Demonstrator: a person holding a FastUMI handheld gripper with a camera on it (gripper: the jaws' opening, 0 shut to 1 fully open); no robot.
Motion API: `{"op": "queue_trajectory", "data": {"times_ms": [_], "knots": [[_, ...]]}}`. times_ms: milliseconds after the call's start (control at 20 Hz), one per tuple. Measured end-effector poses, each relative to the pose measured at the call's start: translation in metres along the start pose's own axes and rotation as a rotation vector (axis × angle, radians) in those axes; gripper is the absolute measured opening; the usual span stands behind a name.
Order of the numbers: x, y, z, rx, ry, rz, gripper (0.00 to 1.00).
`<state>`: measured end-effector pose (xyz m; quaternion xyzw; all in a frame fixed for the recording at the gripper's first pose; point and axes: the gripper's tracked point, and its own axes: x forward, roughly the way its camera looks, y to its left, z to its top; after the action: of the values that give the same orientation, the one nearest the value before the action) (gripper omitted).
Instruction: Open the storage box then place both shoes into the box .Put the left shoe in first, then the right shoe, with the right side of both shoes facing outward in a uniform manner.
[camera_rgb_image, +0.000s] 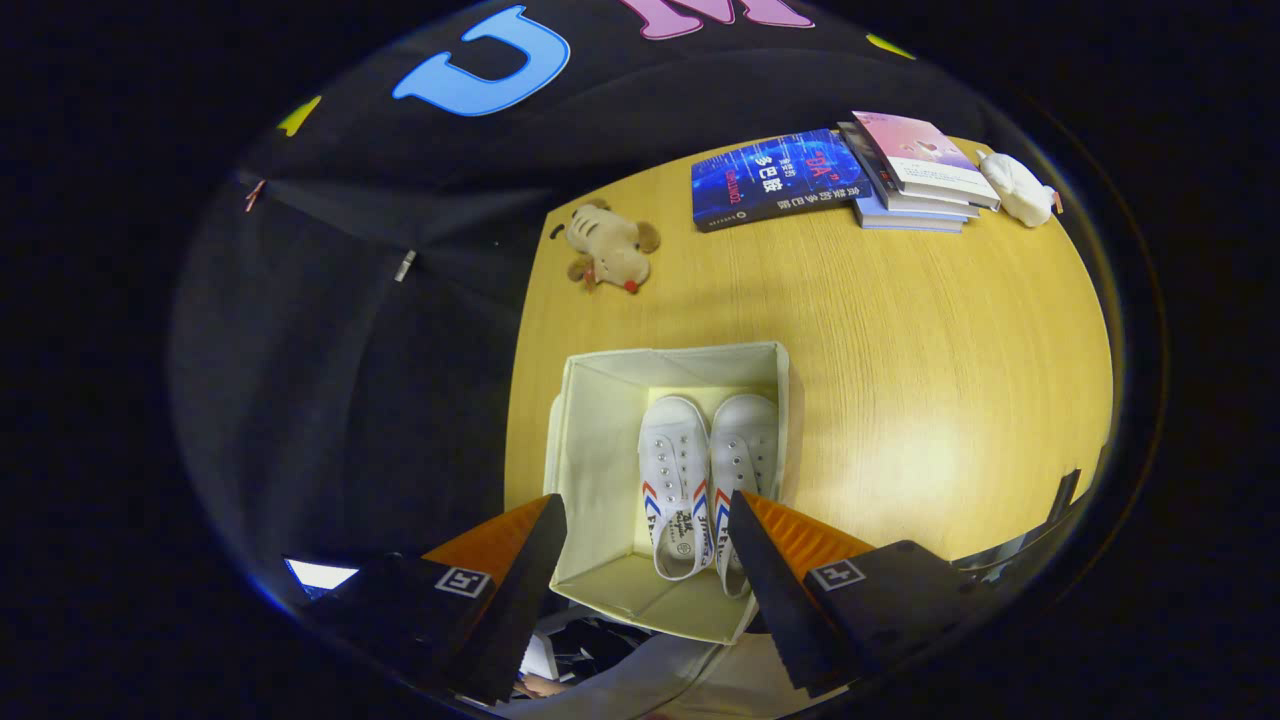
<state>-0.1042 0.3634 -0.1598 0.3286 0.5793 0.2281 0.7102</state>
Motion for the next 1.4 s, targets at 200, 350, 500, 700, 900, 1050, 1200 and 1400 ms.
{"op": "queue_trajectory", "data": {"times_ms": [200,350,500,700,900,1050,1200,1400], "knots": [[-0.027,0.000,0.020,0.011,-0.097,0.101,0.99],[-0.049,-0.016,0.033,-0.024,-0.164,0.084,0.99],[-0.069,-0.039,0.046,-0.083,-0.238,0.037,0.99],[-0.098,-0.068,0.063,-0.177,-0.330,-0.025,0.99],[-0.130,-0.096,0.077,-0.282,-0.420,-0.095,0.99],[-0.155,-0.118,0.088,-0.348,-0.491,-0.142,0.99],[-0.180,-0.140,0.097,-0.407,-0.551,-0.208,0.99],[-0.204,-0.159,0.107,-0.484,-0.609,-0.256,0.99]]}}
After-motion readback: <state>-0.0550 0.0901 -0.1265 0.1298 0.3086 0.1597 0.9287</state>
